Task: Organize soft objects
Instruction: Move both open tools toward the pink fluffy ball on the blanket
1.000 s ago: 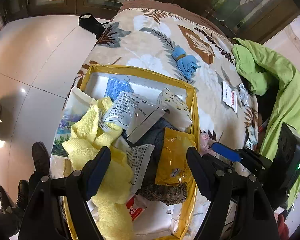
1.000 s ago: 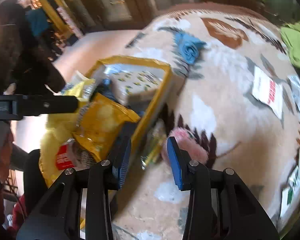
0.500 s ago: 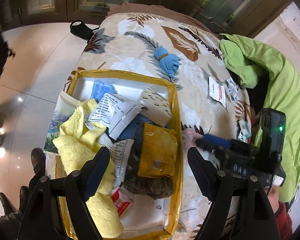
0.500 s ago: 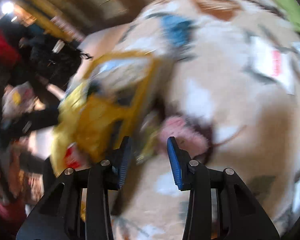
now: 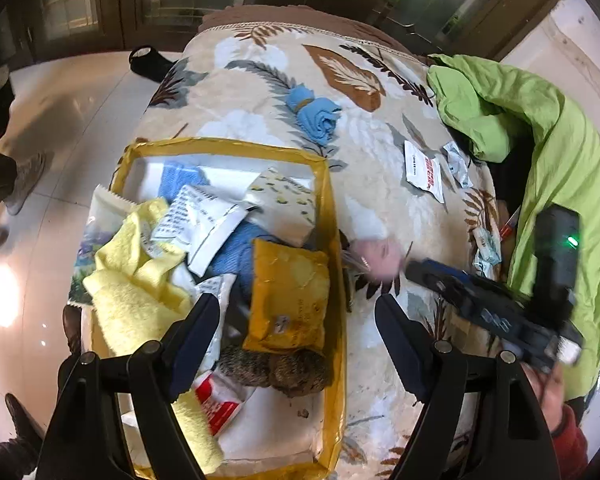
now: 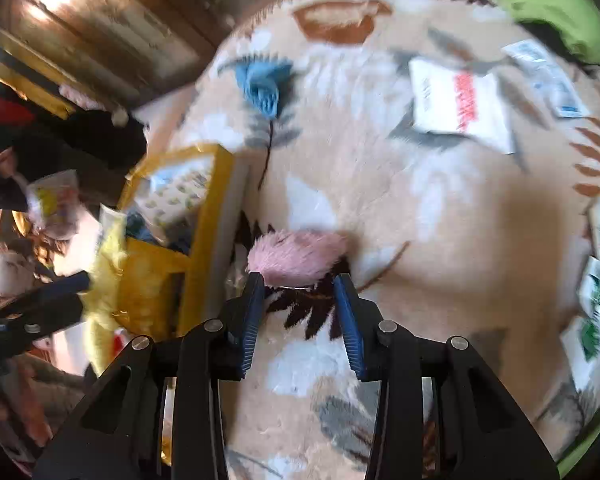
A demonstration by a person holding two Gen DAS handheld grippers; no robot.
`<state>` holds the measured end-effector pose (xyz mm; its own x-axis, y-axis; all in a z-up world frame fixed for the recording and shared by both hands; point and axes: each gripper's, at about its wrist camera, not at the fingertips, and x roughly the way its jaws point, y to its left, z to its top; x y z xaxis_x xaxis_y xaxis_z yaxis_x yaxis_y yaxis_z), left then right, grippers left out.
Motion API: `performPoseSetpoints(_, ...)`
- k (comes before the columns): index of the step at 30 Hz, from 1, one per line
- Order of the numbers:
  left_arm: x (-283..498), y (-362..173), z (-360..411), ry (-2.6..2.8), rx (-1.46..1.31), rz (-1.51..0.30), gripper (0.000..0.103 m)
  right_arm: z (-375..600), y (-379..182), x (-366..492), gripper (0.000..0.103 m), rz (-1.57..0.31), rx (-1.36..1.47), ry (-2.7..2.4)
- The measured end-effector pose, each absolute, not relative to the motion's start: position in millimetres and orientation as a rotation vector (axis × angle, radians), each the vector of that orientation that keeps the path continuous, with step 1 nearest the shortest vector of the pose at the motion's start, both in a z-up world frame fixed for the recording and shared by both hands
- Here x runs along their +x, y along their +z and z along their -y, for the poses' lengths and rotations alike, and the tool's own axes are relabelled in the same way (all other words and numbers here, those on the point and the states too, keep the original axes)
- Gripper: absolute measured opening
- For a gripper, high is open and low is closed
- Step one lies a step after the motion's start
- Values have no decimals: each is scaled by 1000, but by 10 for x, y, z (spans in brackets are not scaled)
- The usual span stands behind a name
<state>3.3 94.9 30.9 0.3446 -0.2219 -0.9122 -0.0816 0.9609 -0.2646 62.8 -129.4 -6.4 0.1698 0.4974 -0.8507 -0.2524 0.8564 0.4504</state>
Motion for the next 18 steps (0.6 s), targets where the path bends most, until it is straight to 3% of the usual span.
performPoseSetpoints(8, 53, 166, -446, -129, -235, -1244, 80, 1612, 97, 198, 38, -1237, 119, 502)
performPoseSetpoints(18, 88, -4, 113, -178, -136, -1272, 80, 2119, 160, 186, 38, -1214, 230, 431)
